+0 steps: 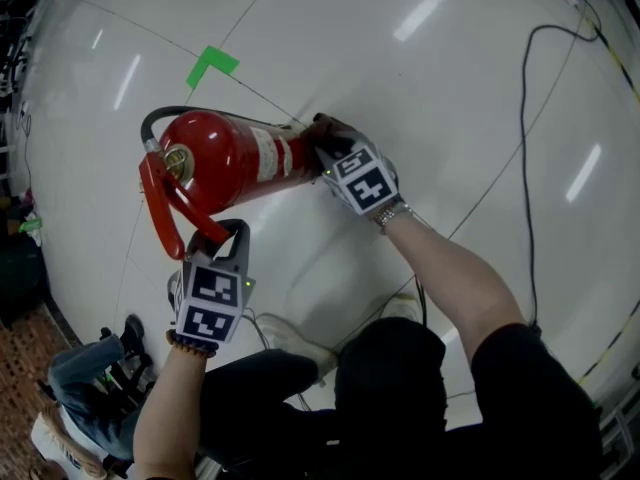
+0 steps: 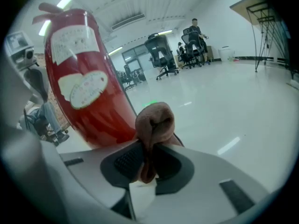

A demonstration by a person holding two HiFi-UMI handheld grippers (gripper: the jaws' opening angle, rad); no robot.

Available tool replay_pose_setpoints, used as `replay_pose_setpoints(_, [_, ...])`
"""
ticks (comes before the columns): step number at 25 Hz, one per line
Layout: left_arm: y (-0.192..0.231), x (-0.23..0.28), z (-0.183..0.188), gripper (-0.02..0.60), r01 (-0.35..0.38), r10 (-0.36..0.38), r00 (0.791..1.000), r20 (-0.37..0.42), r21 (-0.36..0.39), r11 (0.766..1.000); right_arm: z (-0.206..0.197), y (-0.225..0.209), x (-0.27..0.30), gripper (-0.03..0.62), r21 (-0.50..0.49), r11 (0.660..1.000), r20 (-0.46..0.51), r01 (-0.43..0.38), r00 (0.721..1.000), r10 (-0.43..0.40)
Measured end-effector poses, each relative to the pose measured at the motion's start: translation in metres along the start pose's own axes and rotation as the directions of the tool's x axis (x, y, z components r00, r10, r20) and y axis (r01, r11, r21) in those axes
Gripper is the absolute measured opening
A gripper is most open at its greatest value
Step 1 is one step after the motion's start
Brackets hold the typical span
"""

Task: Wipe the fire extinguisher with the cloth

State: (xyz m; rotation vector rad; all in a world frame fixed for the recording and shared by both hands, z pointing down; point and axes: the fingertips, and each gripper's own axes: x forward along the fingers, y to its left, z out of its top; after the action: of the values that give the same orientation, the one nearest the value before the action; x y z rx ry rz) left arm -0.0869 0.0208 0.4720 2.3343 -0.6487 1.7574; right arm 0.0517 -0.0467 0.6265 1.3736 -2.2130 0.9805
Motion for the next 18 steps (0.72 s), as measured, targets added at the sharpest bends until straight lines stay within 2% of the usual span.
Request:
replay_pose_setpoints(4, [-0.006, -0.008, 0.005, 0.003, 0.002, -0.002, 1.000, -0.024, 0.030, 1.000, 0.023, 0.008, -0.031, 0.080, 0.010, 0.999, 0.071, -0.034, 0.997, 0.033])
replay_pose_setpoints(7, [-0.012, -0.014, 0.011, 0.003, 0.014, -0.011, 0.999, -0.034, 0.085, 0.996, 0.042, 0.012, -0.056, 0.080, 0.018, 0.999, 0.122, -0.044, 0.992, 0.042])
replay_pose_setpoints(13, [-0.015, -0.018, 0.015, 0.003, 0.031, -0.032, 0.999, 0.001, 0.147, 0.989, 0.084, 0.017, -0.105, 0.080, 0.017, 1.000, 0.236, -0.011, 0.972, 0.007])
replay_pose_setpoints(18, [-0.015, -0.016, 0.002, 0.003, 0.073, -0.083, 0.995, 0.046, 0.196, 0.978, 0.111, 0.042, -0.149, 0.080, 0.012, 0.999, 0.307, 0.042, 0.951, -0.043])
